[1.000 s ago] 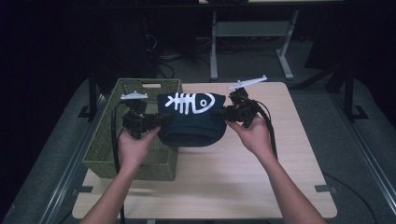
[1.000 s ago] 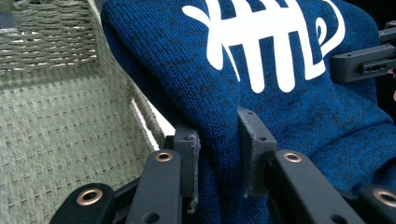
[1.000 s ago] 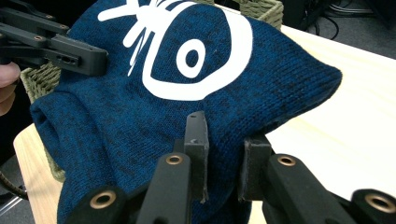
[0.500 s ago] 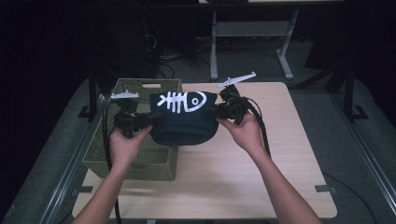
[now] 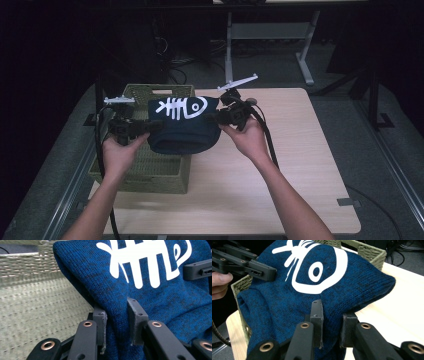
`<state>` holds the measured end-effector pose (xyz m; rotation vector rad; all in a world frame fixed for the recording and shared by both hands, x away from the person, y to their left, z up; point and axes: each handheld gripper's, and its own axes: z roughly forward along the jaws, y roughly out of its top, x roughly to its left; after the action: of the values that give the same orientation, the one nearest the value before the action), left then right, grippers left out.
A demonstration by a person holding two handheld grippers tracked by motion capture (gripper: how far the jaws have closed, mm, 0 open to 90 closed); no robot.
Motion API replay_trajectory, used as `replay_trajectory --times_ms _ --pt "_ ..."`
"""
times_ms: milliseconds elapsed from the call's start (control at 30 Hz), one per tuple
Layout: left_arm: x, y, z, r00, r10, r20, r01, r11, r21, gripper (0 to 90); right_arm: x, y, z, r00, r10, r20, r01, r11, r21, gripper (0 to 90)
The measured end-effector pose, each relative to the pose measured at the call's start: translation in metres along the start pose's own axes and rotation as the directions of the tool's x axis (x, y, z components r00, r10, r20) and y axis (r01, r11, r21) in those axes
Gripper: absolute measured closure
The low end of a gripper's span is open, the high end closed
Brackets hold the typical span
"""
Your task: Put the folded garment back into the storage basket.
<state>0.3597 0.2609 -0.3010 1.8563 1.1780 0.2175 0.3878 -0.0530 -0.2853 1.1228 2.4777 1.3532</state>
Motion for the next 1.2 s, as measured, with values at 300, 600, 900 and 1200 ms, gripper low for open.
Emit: replay_trajectory --times_ms 300,600,900,1200 --pt "0.016 -0.001 -0.016 0.9997 0.001 -0.023 -0.001 1.0 0.006 71.5 0.01 0.008 0.017 0.9995 -0.003 -0.033 0.003 1.0 -0.002 75.9" --pt "0.031 -0.007 -0.028 0.9988 -0.007 -0.049 0.008 0.9999 0.014 71.4 0.022 0.016 0.036 0.9986 -0.009 -0.052 0.01 1.0 0.005 75.6" --pt "0.047 -0.012 -0.04 0.9971 -0.006 -0.076 0.008 0.9996 0.027 71.4 0.033 0.021 0.057 0.9981 -0.02 -0.058 0.022 0.999 0.028 75.8" --pt "0.06 -0.017 -0.05 0.9956 -0.008 -0.093 0.012 0.9989 0.045 71.5 0.045 0.025 0.074 0.9972 -0.033 -0.067 0.036 0.998 0.045 75.9"
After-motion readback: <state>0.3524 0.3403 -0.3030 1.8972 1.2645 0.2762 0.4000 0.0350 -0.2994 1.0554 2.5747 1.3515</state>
